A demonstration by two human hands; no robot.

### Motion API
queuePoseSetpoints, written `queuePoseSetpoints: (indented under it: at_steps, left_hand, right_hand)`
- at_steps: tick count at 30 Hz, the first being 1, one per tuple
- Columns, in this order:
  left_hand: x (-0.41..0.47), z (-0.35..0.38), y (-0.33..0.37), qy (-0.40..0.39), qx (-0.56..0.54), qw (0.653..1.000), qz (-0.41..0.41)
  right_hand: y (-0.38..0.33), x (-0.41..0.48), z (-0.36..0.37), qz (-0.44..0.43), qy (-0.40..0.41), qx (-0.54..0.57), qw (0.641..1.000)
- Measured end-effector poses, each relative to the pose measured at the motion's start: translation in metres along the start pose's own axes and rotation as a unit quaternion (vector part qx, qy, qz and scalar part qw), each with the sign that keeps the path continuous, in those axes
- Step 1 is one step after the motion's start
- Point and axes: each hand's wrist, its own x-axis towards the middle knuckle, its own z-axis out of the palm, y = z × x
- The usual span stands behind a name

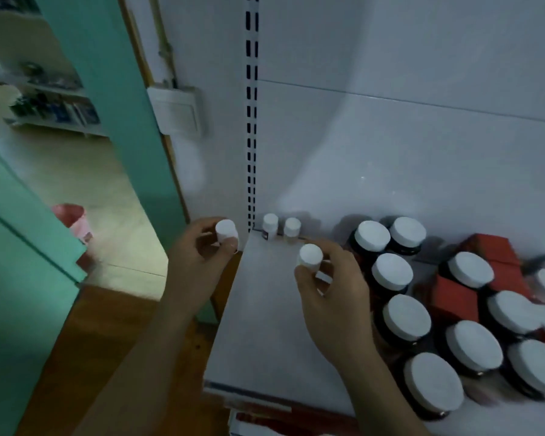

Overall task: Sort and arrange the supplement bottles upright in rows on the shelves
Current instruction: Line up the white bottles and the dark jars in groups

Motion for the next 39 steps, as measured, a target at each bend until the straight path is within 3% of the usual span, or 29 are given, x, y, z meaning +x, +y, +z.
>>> queuePoseSetpoints:
  at_steps: [9,18,21,23,26,30,32,35,37,39]
  left_hand:
    - [0.019,0.043,-0.043,-0.100,0.038,0.994,0.025]
    - [0.031,0.057,-0.045,-0.106,0.035,0.993,0.038]
    - [0.021,0.046,-0.042,-0.110,0.045,0.993,0.003]
    - [0.013,0.034,-0.034,-0.103,0.088,0.990,0.026]
    - [0.009,0.020,-0.014,-0.108,0.175,0.971,0.123]
    - [0.020,0.031,0.012,-0.169,0.188,0.937,0.241]
    - [0.025,0.050,0.027,-0.189,0.164,0.921,0.299]
    - [0.039,0.092,0.056,-0.264,0.125,0.895,0.338]
    - [0.049,0.120,0.069,-0.353,0.139,0.844,0.379]
    - [0.054,0.140,0.075,-0.432,0.147,0.805,0.380]
  right_hand:
    - [0.061,0.044,0.060,0.077,0.051,-0.086,0.992]
    - [0.065,0.057,0.059,0.107,0.062,-0.046,0.991]
    - [0.045,0.041,0.046,0.108,0.027,-0.040,0.993]
    - [0.027,0.027,0.030,0.091,-0.007,-0.056,0.994]
    - [-0.001,0.016,-0.006,0.015,0.009,-0.115,0.993]
    - [-0.019,0.021,-0.066,-0.051,0.095,-0.203,0.973]
    - [-0.009,0.026,-0.088,-0.040,0.110,-0.264,0.958]
    - [0.008,0.035,-0.102,0.042,0.028,-0.349,0.936]
    - [0.009,0.039,-0.102,0.085,-0.028,-0.388,0.917]
    - [0.009,0.038,-0.101,0.076,-0.037,-0.392,0.916]
